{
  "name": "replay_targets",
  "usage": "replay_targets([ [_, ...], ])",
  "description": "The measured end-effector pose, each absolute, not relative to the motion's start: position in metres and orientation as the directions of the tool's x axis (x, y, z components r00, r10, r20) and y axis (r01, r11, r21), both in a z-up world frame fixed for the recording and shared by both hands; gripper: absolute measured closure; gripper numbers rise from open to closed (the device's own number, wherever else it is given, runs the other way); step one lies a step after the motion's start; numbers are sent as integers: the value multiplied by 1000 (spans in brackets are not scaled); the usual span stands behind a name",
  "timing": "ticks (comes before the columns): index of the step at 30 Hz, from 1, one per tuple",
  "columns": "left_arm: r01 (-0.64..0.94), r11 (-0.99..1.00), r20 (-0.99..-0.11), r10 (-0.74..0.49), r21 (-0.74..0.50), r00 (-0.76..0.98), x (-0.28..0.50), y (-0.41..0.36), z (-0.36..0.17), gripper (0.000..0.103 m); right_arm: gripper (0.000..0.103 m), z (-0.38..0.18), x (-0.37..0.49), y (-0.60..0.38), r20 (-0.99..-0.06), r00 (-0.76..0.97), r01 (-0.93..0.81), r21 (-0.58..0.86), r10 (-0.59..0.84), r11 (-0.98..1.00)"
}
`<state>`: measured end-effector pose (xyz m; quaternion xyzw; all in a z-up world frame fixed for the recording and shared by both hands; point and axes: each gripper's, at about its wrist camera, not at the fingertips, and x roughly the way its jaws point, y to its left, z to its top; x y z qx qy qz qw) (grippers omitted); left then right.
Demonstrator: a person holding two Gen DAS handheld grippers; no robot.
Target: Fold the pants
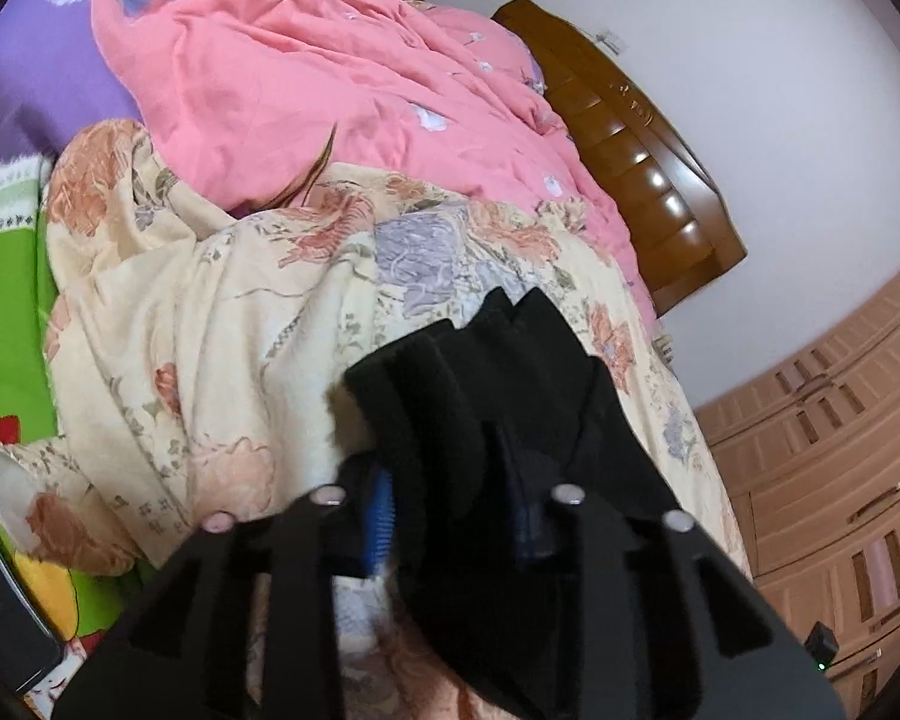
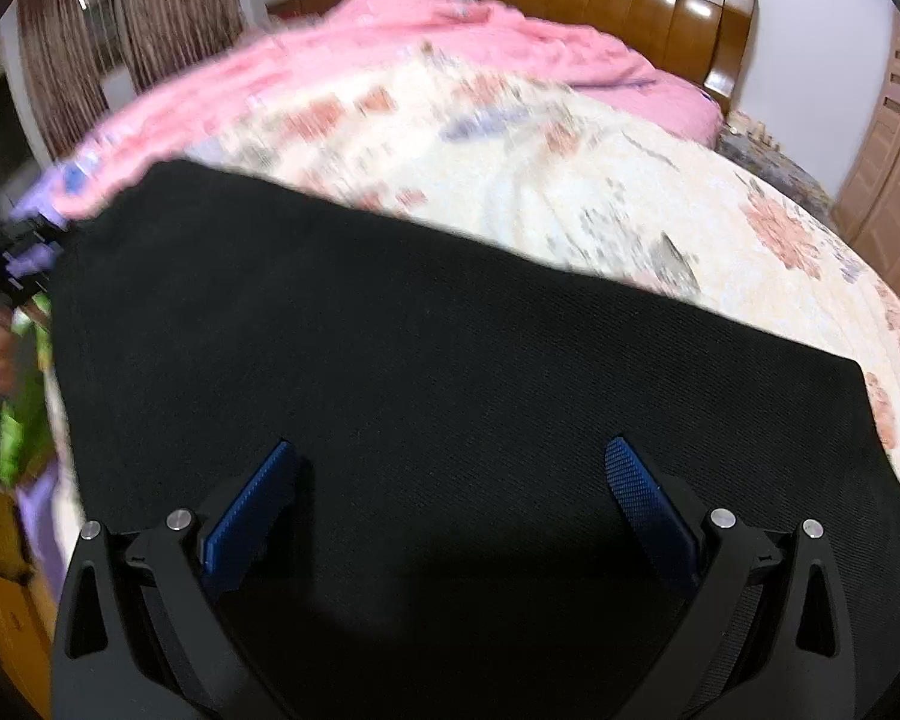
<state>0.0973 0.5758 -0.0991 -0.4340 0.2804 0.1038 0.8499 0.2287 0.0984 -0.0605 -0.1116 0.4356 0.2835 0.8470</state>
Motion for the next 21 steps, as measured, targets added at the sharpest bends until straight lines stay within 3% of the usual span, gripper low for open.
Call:
replay_targets([
  [2,-402,600,-553,-81,-691,829,98,575,-101,57,4,-52,226,102,-782,447,-586,112,435,803],
  [5,-412,650,-578,-51,-638,815,106,567,-97,57,4,-47,225,122,-779,400,-623,157,484,766],
  [7,-414,660,-584,-46,-627,810,109,564,-95,75,4,-49,224,142,-790,368,-648,161,491,744],
  [10,-420,666,-573,-14,-617,820,102,558,-83,90,4,-54,222,161,-797,337,-666,175,502,725],
  [13,-397,735,-542,48,-550,839,91,535,-51,91,4,-61,222,174,-809,304,-681,185,503,708],
  [17,-330,860,-467,125,-389,875,83,483,3,92,4,-71,213,194,-850,366,-709,10,380,705],
  [21,-228,911,-392,81,-344,917,79,445,40,92,4,-74,210,194,-848,387,-706,-20,362,708],
])
